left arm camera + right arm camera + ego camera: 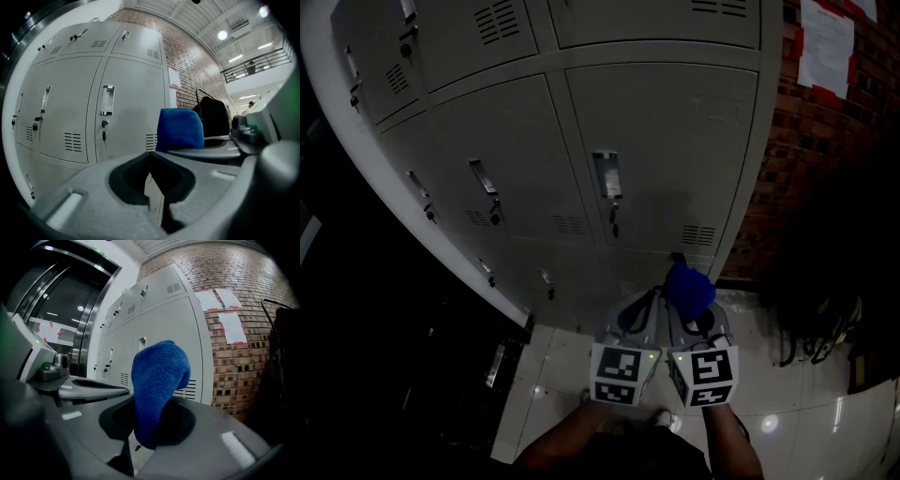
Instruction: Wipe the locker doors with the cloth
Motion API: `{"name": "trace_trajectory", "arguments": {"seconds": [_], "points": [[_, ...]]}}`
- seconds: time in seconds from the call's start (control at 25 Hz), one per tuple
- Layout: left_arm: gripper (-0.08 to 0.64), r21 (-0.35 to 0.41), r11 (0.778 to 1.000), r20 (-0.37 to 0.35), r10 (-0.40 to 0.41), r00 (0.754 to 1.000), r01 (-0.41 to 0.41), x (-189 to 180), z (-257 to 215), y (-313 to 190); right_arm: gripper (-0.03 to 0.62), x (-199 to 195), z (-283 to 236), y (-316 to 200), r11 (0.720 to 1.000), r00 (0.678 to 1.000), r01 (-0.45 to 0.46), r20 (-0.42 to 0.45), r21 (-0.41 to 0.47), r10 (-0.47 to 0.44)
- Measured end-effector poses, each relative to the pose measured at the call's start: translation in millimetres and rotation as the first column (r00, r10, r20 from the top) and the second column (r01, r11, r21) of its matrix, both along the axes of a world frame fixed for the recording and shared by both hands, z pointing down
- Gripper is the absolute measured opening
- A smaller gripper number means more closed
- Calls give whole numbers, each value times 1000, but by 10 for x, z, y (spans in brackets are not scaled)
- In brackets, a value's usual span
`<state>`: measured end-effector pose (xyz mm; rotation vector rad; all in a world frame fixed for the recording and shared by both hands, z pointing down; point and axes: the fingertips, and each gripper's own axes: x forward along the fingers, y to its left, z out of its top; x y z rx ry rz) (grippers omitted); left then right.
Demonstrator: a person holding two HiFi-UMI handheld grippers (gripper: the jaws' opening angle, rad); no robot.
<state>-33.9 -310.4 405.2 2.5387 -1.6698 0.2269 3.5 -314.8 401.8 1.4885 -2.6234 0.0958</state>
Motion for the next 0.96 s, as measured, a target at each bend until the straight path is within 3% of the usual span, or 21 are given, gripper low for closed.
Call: {"name": "trace_trajectory", "arguments": {"seconds": [0.96], "points": [[3, 41, 995, -19, 87, 996, -86, -150, -169, 231, 77, -201, -139, 268, 997, 997, -71, 3, 35, 71]]}}
